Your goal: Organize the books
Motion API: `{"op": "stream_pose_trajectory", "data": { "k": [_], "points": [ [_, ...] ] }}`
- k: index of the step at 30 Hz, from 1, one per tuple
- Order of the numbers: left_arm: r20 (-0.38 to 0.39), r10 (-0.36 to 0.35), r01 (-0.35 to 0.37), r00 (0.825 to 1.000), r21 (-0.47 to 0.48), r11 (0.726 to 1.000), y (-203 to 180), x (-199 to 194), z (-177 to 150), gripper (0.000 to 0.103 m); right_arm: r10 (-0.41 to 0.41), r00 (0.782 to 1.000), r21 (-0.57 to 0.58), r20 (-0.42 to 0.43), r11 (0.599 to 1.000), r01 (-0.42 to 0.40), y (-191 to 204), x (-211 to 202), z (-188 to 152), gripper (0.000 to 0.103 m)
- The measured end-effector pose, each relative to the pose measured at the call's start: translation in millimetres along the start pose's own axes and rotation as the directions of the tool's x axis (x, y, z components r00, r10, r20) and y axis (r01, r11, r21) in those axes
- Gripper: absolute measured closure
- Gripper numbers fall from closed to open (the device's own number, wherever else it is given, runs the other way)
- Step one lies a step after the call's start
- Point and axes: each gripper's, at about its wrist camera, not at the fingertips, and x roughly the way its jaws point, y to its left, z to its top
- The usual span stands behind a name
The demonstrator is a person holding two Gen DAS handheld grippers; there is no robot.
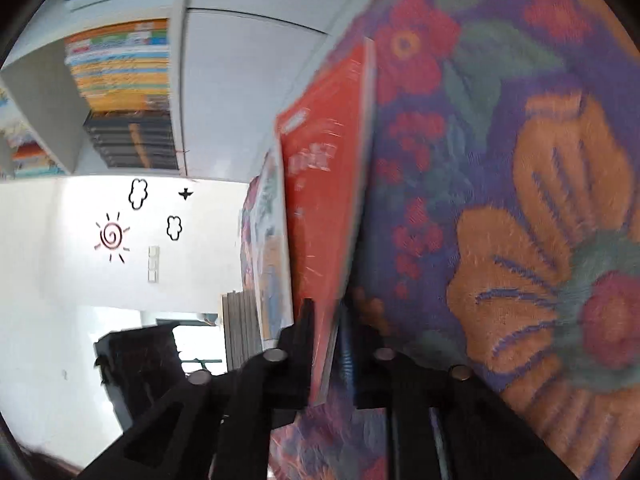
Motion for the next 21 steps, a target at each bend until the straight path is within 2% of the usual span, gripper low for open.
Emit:
{"op": "stream_pose_trajectory", "data": {
  "k": [2,7,12,18,21],
  "points": [
    [0.006,0.004,-0.004,1.000,-0.007,1.000,2.7,-3.8,-1.7,0.049,0.034,0.999,0.019,0.021,0.999,-0.034,-0.8,5.4,-0.4,0.096],
    [0.011,0.014,-0.014,1.000,-0.017,1.000,13.6,-16.4,-8.4,0.049,-0.046,0.997,-0.007,0.058,0.999,0.047,11.8,5.5,-7.0,0.098],
    [0.016,0.012,-0.011,1.000,-0.018,1.000,17.4,-33.2,-17.6,0.049,-0.053,0.997,0.007,0.064,0.999,0.052,19.9,-9.2,-21.8,0.098],
    [-0.005,0.011,-0.011,1.000,0.012,1.000,18.5,-48.0,-35.1,0.049,-0.148,0.986,0.028,0.072,0.989,0.147,13.0,-73.5,-70.3,0.098],
    [-0.011,0.012,-0.011,1.000,0.035,0.999,13.6,-44.7,-37.0,0.049,-0.265,0.962,0.032,0.072,0.964,0.263,6.0,-112.0,-99.0,0.098]
  ]
}}
